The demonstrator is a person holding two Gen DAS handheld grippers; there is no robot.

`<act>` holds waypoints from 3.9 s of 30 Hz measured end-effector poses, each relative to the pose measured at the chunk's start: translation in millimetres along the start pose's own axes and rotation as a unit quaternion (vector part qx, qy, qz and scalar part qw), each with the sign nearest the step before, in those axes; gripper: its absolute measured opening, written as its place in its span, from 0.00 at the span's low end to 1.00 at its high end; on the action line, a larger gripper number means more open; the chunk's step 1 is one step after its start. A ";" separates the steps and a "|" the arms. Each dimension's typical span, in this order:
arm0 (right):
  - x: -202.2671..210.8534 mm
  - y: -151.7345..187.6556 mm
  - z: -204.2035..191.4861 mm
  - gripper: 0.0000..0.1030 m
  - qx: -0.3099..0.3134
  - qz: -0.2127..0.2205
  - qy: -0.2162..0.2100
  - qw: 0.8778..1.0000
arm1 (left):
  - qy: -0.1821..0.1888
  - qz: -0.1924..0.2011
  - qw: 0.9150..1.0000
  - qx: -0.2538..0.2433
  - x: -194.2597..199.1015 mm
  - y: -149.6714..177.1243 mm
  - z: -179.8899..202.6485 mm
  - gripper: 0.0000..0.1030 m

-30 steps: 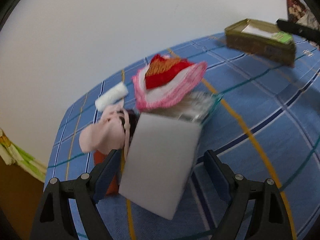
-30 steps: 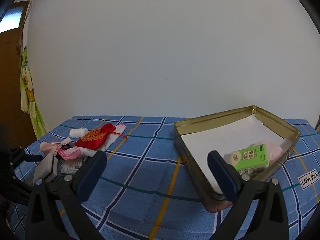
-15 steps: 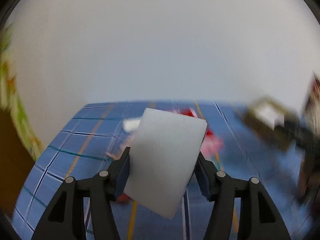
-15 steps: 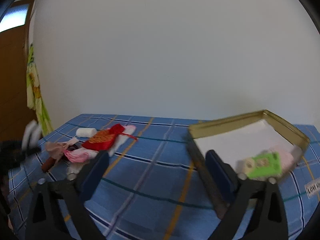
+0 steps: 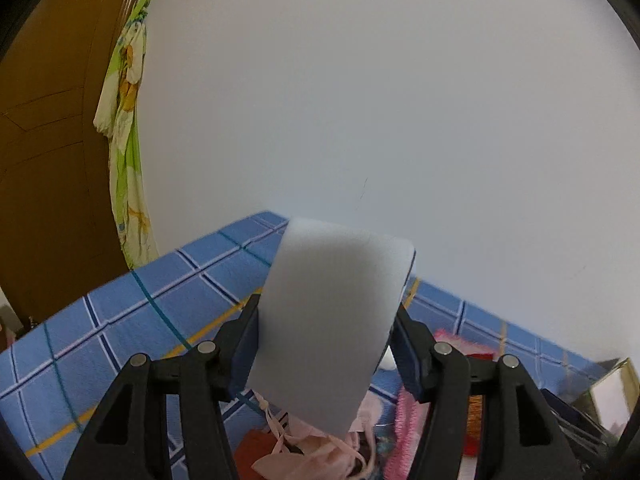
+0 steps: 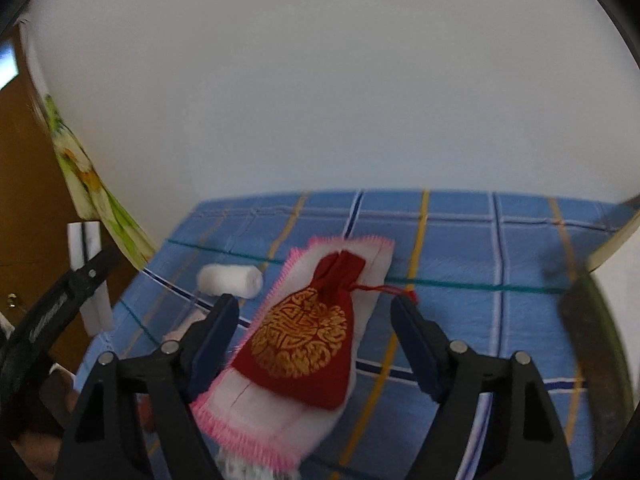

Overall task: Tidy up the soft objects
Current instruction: 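Grasp the white sponge block with the left tool and lift it, then grasp the red embroidered pouch with the right tool while the left tool holds the sponge, then carry sponge and pouch over the gold tin and open both tools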

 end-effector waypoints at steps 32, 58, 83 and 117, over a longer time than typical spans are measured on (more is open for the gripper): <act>88.8 19.1 73.7 0.20 0.023 0.128 0.006 0.991 | 0.004 0.039 0.997 -0.062 1.5 16.2 2.1 0.60; 163.3 47.7 112.8 0.20 0.050 0.167 0.033 0.984 | 0.069 0.048 0.988 -0.126 67.7 82.2 101.1 0.60; 214.1 47.8 172.8 0.20 0.033 0.223 0.108 0.968 | 0.163 0.055 0.968 -0.184 122.7 118.9 231.1 0.60; 187.3 50.1 175.2 0.20 -0.016 0.183 0.209 0.960 | 0.204 -0.002 0.948 -0.245 113.4 161.8 353.7 0.60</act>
Point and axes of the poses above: each gripper's, at about its wrist camera, not at the fingertips, and x roughly against the way its jaws point, z to its right, y to its underside, the point moved 5 cm from there along -x, roughly the way its jaws point, and after that the axes turned 2 degrees about -y, right-handed, at the moved point
